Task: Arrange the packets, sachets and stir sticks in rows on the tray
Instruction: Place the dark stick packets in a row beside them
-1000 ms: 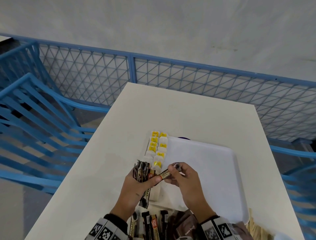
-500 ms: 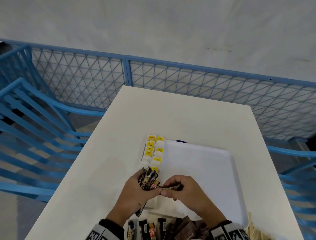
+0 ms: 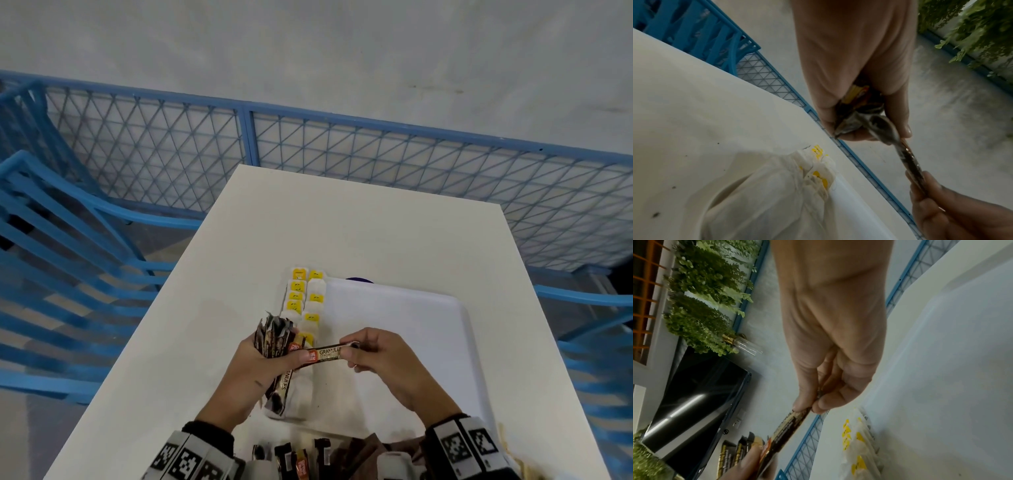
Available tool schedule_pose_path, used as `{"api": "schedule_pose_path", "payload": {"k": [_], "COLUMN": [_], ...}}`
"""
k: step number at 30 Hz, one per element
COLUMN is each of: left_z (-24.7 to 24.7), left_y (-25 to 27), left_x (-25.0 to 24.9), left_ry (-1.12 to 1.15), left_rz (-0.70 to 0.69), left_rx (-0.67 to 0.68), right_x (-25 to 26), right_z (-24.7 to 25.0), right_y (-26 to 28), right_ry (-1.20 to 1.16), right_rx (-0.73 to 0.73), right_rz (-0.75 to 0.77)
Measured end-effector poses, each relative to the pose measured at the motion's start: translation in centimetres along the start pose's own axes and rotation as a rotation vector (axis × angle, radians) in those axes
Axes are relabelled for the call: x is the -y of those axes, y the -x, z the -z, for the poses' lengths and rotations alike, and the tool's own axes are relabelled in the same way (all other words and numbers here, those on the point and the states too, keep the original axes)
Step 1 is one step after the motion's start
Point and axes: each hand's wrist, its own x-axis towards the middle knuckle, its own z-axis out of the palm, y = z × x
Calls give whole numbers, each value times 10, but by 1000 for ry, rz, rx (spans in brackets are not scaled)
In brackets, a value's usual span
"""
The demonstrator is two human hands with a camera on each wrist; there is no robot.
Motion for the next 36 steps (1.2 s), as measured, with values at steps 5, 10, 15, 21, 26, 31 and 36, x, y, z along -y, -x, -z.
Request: {"api": "schedule_pose_path", "payload": {"k": [5,10,15,21,26,31,36], "left_z": [4,10,17,26,26,24,25], "left_y": [-9,-23,-31,-33,-34,-33,-33], "left_x": [1,0,1,6,6,8,10], "left_ry": [11,111,270,252,223,218,252], "left_rz": [3,33,105,115,129,139,147], "left_rx": [-65,-141,-181,-206,-212,-198,-197], "right_x": [4,9,2,-6,-14,-17,-20], "right_z": [5,16,41,61,61,53,50], "right_y": [-18,-41,-72,-112,-138,-147,-150], "right_ry": [-30,-54,-88,-127,101,341,387], "right_rx": [33,-77,-309,-475,-576,-624,-640], "right_rz": [-12,-17,-42,-53,-63,-6,8]}}
